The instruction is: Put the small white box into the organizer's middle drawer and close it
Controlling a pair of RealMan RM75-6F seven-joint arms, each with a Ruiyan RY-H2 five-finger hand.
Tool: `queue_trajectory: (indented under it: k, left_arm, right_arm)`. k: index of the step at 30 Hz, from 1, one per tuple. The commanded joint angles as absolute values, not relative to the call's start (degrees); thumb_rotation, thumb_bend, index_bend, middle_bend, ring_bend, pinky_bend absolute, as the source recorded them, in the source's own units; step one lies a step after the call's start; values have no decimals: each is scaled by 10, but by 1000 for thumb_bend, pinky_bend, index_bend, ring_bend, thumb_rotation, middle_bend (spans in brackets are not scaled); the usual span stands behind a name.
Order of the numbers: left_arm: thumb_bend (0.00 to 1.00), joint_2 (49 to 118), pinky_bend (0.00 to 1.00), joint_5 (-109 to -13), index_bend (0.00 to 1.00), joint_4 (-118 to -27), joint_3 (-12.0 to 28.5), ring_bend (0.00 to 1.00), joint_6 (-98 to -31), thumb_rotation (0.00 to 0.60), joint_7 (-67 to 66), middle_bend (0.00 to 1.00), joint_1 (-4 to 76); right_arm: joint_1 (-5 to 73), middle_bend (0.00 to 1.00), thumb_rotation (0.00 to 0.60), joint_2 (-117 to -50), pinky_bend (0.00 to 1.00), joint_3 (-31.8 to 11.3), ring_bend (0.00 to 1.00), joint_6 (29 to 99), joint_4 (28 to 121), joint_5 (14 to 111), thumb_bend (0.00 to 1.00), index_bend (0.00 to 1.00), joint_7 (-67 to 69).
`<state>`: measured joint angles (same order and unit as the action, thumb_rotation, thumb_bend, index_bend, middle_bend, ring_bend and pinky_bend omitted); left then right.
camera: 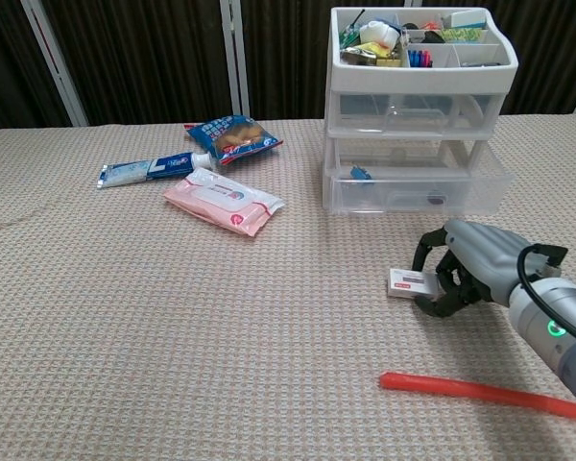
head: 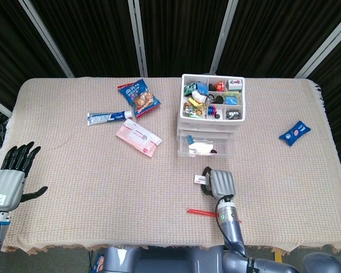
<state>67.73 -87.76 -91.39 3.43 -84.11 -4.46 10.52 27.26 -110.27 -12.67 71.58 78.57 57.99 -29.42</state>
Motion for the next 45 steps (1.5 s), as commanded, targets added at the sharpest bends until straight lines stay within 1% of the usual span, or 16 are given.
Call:
queue_trajectory:
  k: [1,4,8,11,16,19,22,26,29,32,35,37,40,45]
  left_arm:
    - [13,677,0,-877,24,-914,34,0,-840,600,-45,0,105]
    - [13,677,0,-878,24,-914,34,0,-841,600,-45,0,105]
    - [12,678,0,-879,24,-914,33,0,-841,600,-46,0,105]
    - [13,678,0,-880,24,-914,33,0,-841,600,-48,0,105]
    - [14,679,0,-882,24,-915,32,0,-842,600,-50,0,105]
    - [13,680,0,-883,24,-915,31,0,-842,600,-52,0,105]
    - [14,680,0,-882,24,-915,31,0,-842,600,-53,0,105]
    - [14,680,0,-881,24,-914,32,0,-840,600,-53,0,106]
    - [13,680,0,-881,24,-915,32,0,-839,600,-53,0,106]
    - [13,680,0,-880,24,-915,32,0,-839,600,-51,0,106]
    - [15,679,0,-879,24,-914,32,0,-838,600,-49,0,106]
    - [14,678,0,-879,24,-915,32,0,-837,600,-48,0,106]
    - [14,678,0,-880,25,-915,32,0,-839,600,-46,0,105]
    - [14,678,0,-880,25,-915,32,0,-839,600,-46,0,105]
  right_arm:
    - [268,830,600,-1099,733,-123,828,725,787,598,264,689,-280]
    - [262,830,600,-1085,733,-122,829,736,807,615,264,689,-267]
    - [250,830,600,-1051,733,-120,829,752,851,634,264,689,-256]
    - [239,830,600,-1013,733,-121,829,768,897,652,263,689,-250]
    - [233,830,600,-965,733,-133,829,785,945,669,264,689,-254]
    - [240,830,600,-935,733,-162,829,785,968,658,264,689,-265]
    - [252,830,600,-922,733,-195,828,777,975,632,264,689,-273]
    - [279,830,600,-920,733,-241,828,761,968,584,264,685,-290]
    - [302,830,600,-928,733,-266,828,753,952,548,263,677,-308]
    - [324,830,600,-942,733,-284,828,746,933,511,264,615,-324]
    - [339,828,600,-955,733,-290,827,742,925,480,246,448,-334]
    - [347,824,600,-959,733,-285,824,741,920,468,204,350,-348]
    - [353,822,600,-962,733,-275,821,746,919,462,164,303,-360]
    - [349,812,600,-954,731,-258,813,759,926,481,153,279,-355]
